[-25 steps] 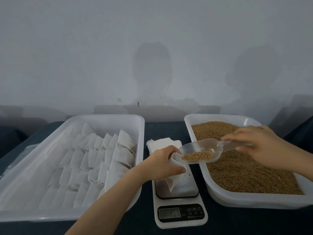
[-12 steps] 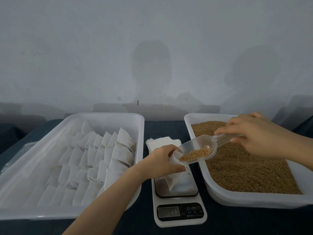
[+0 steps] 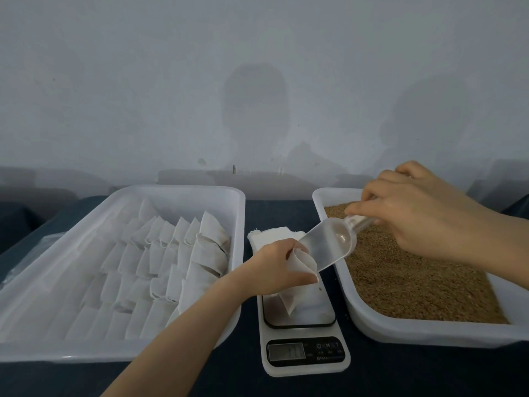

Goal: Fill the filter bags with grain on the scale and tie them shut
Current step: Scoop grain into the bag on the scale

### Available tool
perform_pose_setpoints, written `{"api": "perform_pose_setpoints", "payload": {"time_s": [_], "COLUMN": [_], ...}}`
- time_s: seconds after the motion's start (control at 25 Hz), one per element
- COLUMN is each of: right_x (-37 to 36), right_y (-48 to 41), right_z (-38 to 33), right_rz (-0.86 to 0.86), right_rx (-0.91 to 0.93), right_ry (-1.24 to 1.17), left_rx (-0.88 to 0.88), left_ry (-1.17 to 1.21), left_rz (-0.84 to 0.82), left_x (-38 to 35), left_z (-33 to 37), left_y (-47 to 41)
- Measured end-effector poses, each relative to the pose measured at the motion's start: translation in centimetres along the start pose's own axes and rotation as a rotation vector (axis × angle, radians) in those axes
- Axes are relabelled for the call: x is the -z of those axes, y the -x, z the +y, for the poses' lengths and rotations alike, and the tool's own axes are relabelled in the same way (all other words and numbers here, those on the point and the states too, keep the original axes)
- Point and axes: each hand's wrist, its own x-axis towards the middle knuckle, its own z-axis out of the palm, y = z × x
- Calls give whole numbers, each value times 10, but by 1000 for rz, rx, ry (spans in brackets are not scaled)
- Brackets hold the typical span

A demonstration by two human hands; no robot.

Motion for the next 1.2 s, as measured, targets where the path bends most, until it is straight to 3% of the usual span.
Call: {"api": "perform_pose_setpoints", "payload": {"time_s": [0.2, 0.8, 1.0, 1.2], "right_x": [-4, -1, -4, -11], "right_y": [3, 3, 3, 6], "right_z": [-4, -9, -4, -5], "right_rz": [112, 95, 207, 188], "right_rx": [36, 0, 29, 22], "right_ry": [89, 6, 55, 65], "left_rx": [10, -3, -1, -11], "left_ry": [-12, -12, 25, 23], "left_rz": [-2, 26, 58, 44], "left_x": [0, 0, 1, 0], "left_z": [0, -1, -3, -1], "left_y": [1, 0, -1, 0]}}
